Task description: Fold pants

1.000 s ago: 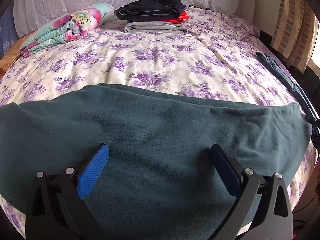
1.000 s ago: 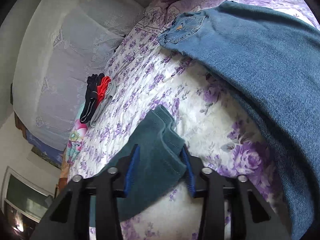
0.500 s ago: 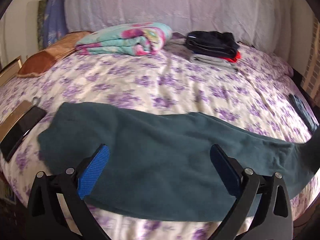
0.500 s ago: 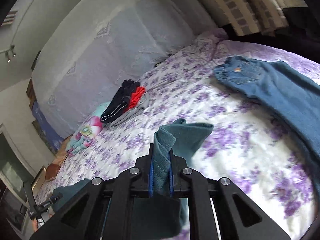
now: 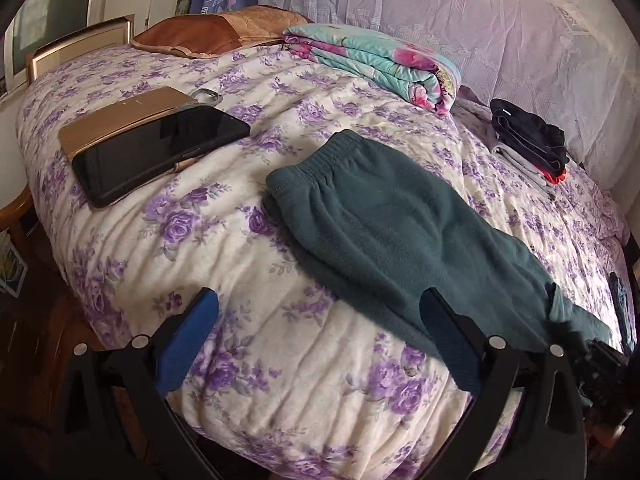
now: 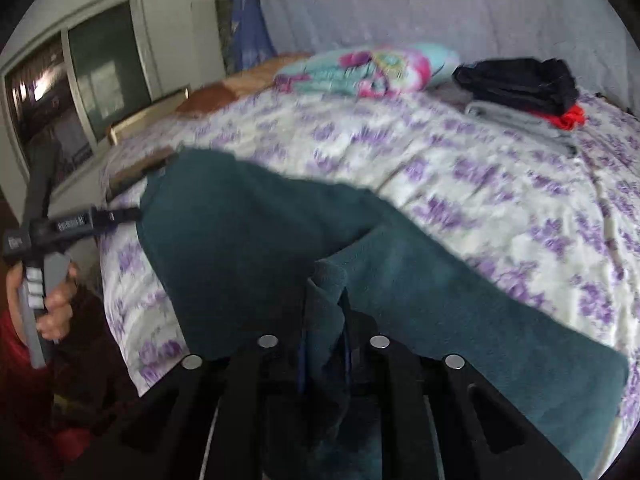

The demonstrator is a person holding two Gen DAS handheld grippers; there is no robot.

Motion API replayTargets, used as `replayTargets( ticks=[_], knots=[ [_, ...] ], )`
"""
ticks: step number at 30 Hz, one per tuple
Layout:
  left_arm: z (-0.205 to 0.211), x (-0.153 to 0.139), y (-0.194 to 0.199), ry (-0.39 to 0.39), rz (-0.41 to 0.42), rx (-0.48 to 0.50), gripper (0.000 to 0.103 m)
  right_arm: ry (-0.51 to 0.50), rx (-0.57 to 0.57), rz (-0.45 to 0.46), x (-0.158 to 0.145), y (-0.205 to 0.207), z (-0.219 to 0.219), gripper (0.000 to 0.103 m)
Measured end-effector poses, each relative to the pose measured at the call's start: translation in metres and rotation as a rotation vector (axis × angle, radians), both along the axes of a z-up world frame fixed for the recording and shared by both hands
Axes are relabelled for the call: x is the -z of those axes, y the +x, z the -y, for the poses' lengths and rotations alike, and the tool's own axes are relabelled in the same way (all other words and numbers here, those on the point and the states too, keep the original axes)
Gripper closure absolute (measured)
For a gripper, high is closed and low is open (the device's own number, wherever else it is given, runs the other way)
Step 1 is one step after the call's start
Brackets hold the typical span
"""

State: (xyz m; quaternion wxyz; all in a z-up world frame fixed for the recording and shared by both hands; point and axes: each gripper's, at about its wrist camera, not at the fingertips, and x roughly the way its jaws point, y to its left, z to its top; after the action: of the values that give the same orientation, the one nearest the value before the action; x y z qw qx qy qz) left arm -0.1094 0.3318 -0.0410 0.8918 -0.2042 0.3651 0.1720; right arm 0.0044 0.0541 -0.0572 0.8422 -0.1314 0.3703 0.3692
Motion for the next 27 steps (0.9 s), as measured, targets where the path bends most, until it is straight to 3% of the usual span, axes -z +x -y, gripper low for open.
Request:
replayTargets(
  ticks=[1,2,3,7,10,13,15,18,21,23,25,27],
  knots=[
    [0.001,0.0,0.001,0.007,-0.005,0.002,0.004,0.016,-0.016,0.025,-0.005,-0.01,0.002,0.063],
    [0.002,0.0,0.002,0.012,-0.008,0.002,0.004,0.05,-0.041,0.02,-0.012,-0.017,0.007,0.041],
    [0.002,0.001,0.003,0.015,-0.011,0.001,0.004,0.099,-0.063,0.015,-0.02,-0.022,0.012,0.037],
    [0.003,0.003,0.009,0.029,-0.02,-0.011,0.004,0.198,0.04,0.087,-0.055,-0.022,0.043,0.038],
    [0.005,0.004,0.01,0.041,-0.023,-0.015,0.004,0.102,0.175,0.137,-0.052,-0.003,0.051,0.038],
    [0.006,0.005,0.011,0.054,-0.035,-0.01,0.004,-0.018,0.118,0.015,-0.013,0.006,0.031,0.038],
    [0.006,0.004,0.011,0.056,-0.041,-0.008,0.004,-0.094,0.1,0.094,-0.001,-0.005,0.018,0.034],
    [0.004,0.004,0.011,0.041,-0.047,-0.001,0.004,0.015,0.121,0.127,-0.026,-0.008,0.034,0.037],
    [-0.001,0.003,0.013,0.007,-0.047,0.005,0.004,0.033,0.196,0.199,-0.045,-0.007,0.052,0.035],
    [-0.007,0.002,0.015,-0.022,-0.045,0.004,0.004,-0.003,0.205,0.135,-0.033,0.003,0.059,0.027],
    [-0.012,0.003,0.021,-0.034,-0.049,0.002,0.004,-0.089,0.184,0.05,-0.001,0.012,0.057,0.023],
    [-0.014,0.003,0.029,-0.028,-0.058,0.004,0.004,-0.036,0.189,0.065,-0.005,0.008,0.062,0.023]
  ],
)
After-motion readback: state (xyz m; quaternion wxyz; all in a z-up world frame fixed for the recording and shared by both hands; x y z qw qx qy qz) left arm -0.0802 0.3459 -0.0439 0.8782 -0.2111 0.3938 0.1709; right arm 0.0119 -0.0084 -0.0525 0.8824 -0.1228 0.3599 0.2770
